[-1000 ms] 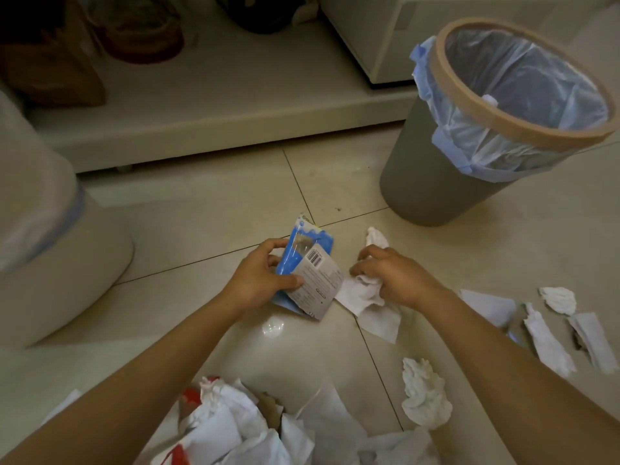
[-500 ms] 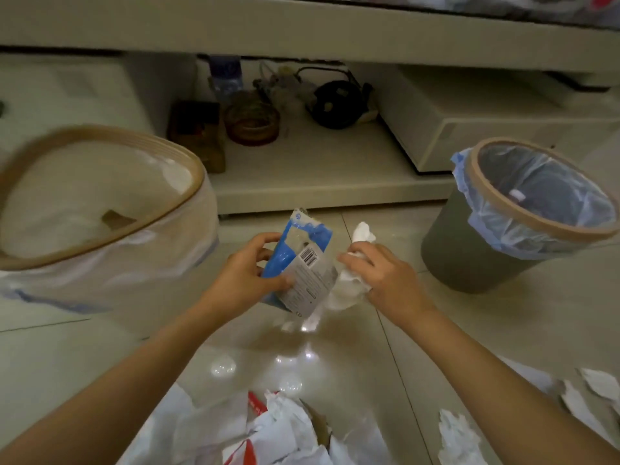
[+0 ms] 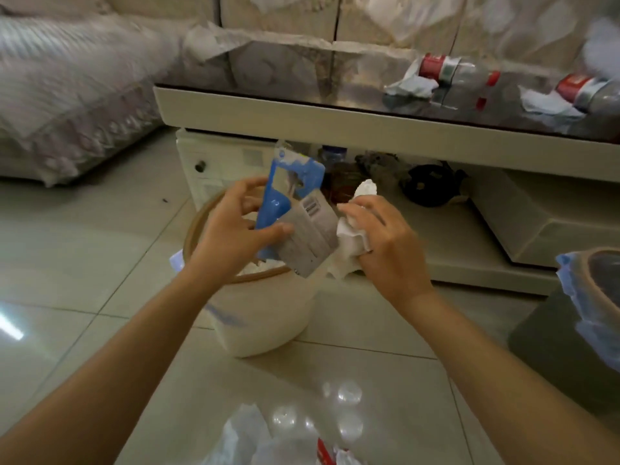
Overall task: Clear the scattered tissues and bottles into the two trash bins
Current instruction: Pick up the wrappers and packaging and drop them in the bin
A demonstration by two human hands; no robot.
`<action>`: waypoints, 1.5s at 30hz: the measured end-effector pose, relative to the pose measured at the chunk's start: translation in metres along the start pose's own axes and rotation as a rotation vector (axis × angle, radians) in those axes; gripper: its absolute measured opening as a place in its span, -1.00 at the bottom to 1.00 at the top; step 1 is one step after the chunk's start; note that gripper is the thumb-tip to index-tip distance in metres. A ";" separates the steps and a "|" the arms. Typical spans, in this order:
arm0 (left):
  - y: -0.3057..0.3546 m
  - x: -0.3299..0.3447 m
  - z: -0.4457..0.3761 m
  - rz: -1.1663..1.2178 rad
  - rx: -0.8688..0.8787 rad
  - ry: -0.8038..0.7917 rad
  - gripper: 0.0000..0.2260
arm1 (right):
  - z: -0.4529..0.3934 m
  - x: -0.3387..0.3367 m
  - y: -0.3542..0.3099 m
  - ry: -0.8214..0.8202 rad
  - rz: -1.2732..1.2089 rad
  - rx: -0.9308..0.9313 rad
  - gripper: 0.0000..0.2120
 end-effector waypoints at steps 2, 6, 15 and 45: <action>-0.008 -0.023 -0.012 0.102 -0.095 0.096 -0.48 | -0.024 0.013 -0.013 0.023 -0.052 -0.006 -0.54; -0.029 -0.055 -0.033 0.067 -0.176 0.229 -0.48 | -0.059 0.047 -0.042 0.050 -0.189 0.000 -0.61; -0.076 -0.048 -0.055 -0.654 -0.274 -0.212 -0.72 | -0.049 0.129 -0.039 -0.860 -0.296 0.441 -0.28; -0.201 0.001 0.194 -1.205 -0.074 -1.180 0.13 | 0.227 0.070 -0.065 -0.840 -0.119 -0.254 -0.55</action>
Point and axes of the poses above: each hand's wrist, its own z-axis away from the middle knuckle, its own x-axis out of the palm, y = z × x, the point moved 2 cm from there along -z, towards the middle knuckle, and after that the axes turned 1 degree about -x, right-handed, at the moved point
